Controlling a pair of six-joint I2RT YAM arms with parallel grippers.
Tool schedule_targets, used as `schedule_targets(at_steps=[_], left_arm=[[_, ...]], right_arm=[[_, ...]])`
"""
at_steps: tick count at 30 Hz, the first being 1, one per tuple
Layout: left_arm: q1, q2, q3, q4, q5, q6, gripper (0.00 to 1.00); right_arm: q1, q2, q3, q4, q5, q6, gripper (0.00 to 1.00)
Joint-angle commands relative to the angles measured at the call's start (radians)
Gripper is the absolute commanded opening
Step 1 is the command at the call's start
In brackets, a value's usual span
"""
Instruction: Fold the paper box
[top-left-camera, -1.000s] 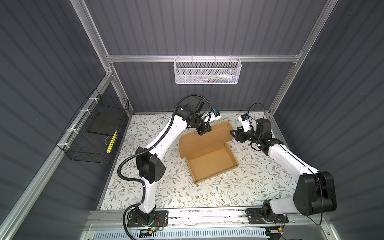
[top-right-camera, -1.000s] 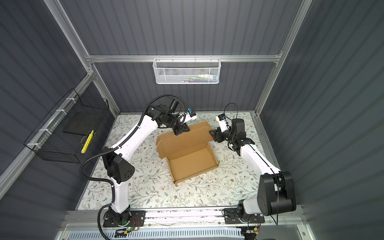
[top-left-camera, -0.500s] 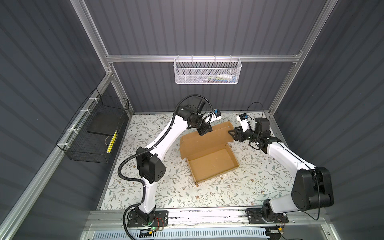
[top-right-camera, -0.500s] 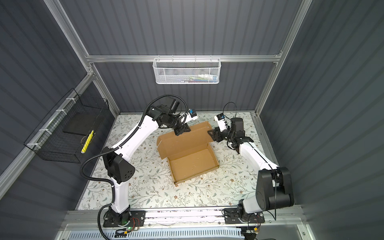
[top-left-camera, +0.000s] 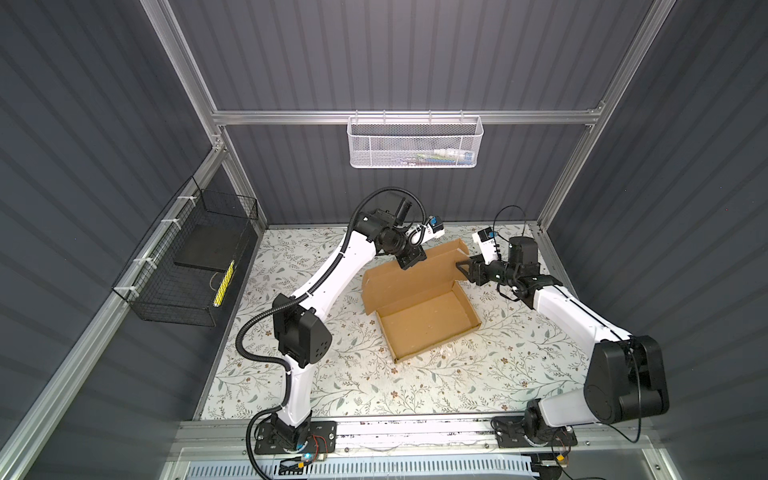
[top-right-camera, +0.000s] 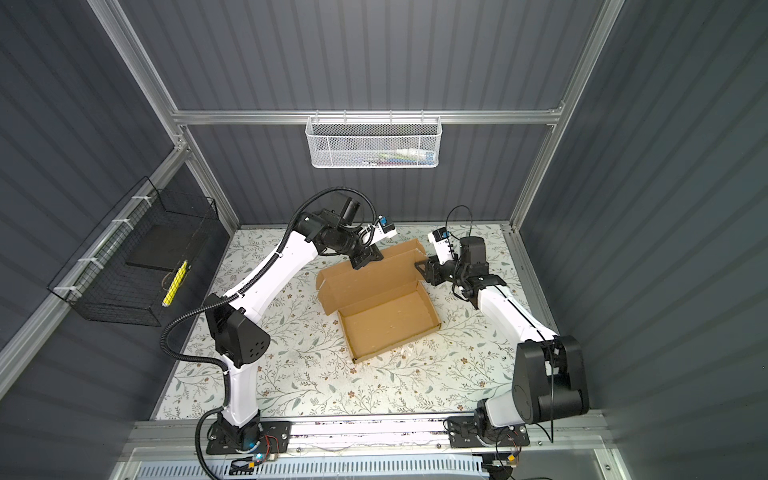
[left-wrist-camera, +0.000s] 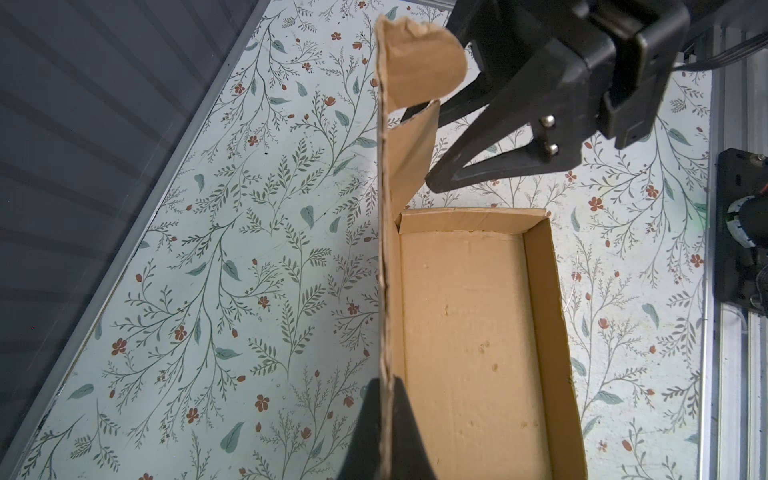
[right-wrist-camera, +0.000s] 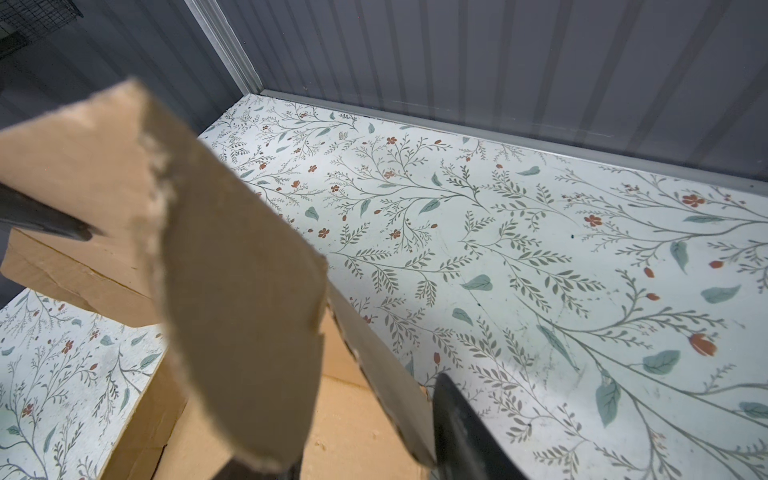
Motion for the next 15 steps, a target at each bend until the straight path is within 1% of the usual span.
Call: schedule_targets(at_steps=[1, 4, 12, 15], left_arm=[[-0.007, 0.001, -0.006, 0.013, 0.011, 0.005, 0.00], [-0.008, 0.001, -0.005, 0.015, 0.013, 0.002, 0.00], [-0.012, -0.001, -0.003, 0.018, -0.002, -0.006, 0.00], [-0.011, -0.003, -0.006, 0.022, -0.015, -0.011, 0.01]], right_arm=[[0.010, -0.020, -0.012, 0.009, -0.002, 0.012, 0.48], [0.013, -0.019, -0.006, 0.007, 0.009, 0.017, 0.47], [0.029, -0.020, -0.007, 0.014, 0.079, 0.029, 0.28], [0.033, -0.025, -0.018, 0.022, 0.104, 0.032, 0.24]])
